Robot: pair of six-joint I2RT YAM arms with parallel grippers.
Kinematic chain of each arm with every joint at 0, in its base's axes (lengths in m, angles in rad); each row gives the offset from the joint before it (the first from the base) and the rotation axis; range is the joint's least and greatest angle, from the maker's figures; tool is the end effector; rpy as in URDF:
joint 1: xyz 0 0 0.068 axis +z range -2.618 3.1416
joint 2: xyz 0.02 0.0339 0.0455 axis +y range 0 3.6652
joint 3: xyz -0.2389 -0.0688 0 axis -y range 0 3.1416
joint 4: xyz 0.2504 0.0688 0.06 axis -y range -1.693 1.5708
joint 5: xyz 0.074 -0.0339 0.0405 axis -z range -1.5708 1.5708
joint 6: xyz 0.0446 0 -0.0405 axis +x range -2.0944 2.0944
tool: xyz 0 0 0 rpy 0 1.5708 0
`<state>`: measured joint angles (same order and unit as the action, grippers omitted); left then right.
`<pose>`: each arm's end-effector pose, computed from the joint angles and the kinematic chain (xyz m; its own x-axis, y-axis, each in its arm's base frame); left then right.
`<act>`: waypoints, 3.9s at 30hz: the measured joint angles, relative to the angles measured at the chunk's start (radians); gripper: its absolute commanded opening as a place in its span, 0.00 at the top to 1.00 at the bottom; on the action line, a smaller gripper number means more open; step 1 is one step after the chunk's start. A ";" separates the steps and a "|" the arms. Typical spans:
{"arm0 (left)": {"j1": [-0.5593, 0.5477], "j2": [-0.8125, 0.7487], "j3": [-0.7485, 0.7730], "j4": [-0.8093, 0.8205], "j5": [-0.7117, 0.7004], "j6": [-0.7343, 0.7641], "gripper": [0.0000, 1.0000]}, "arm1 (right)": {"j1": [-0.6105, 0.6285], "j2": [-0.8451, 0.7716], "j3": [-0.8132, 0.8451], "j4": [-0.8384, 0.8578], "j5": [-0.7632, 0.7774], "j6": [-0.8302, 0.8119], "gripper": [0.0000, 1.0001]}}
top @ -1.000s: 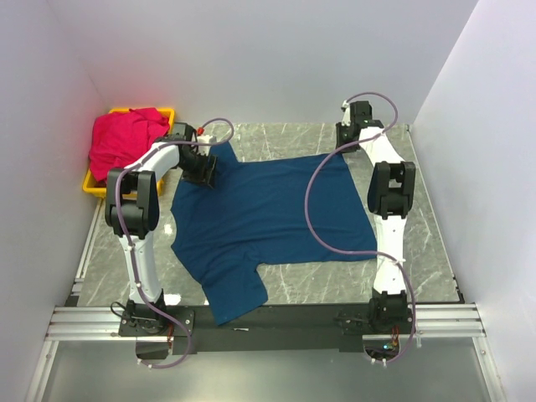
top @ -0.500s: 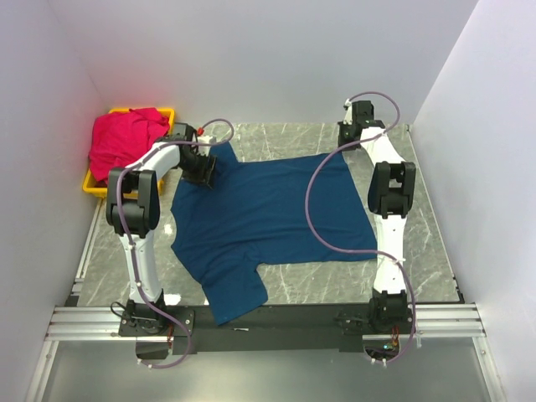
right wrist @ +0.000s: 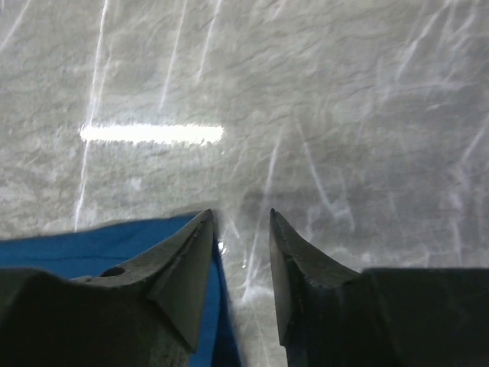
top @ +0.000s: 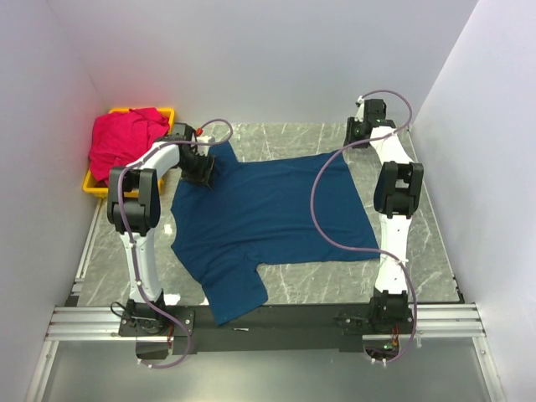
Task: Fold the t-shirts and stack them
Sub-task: Flatten the tshirt out
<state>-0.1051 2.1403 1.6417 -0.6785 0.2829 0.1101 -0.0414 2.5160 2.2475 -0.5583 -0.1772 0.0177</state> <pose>0.4385 -0.0588 0.1398 -0.8901 0.2000 -0.4096 0.3069 0.9274 -0.2141 0.5507 -0.0149 0.1581 -0.7364 0.0479 -0.6748 -0.0655 0.9877 0.1417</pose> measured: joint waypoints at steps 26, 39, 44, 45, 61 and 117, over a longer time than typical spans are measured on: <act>0.000 0.004 0.004 0.000 0.000 0.000 0.36 | 0.009 0.001 -0.029 -0.056 -0.104 0.004 0.75; 0.002 0.017 0.023 0.000 0.000 0.000 0.38 | 0.009 0.002 -0.014 -0.046 -0.163 0.019 1.00; 0.006 0.019 0.025 0.000 0.000 0.000 0.39 | 0.005 0.002 -0.015 -0.002 -0.142 0.030 1.00; 0.006 0.019 0.025 0.000 0.000 0.000 0.39 | 0.004 0.002 -0.015 0.009 -0.137 0.035 1.00; 0.021 0.031 0.042 -0.002 0.002 -0.002 0.38 | -0.003 0.000 -0.042 0.050 -0.134 0.048 0.53; 0.088 -0.226 -0.193 -0.092 0.027 0.126 0.37 | 0.020 -0.477 -0.504 -0.278 -0.095 -0.394 0.70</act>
<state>-0.0170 1.9141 1.4483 -0.7704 0.3103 0.2359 -0.0216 2.0392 1.7435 -0.8364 -0.2718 -0.3763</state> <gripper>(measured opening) 0.637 0.320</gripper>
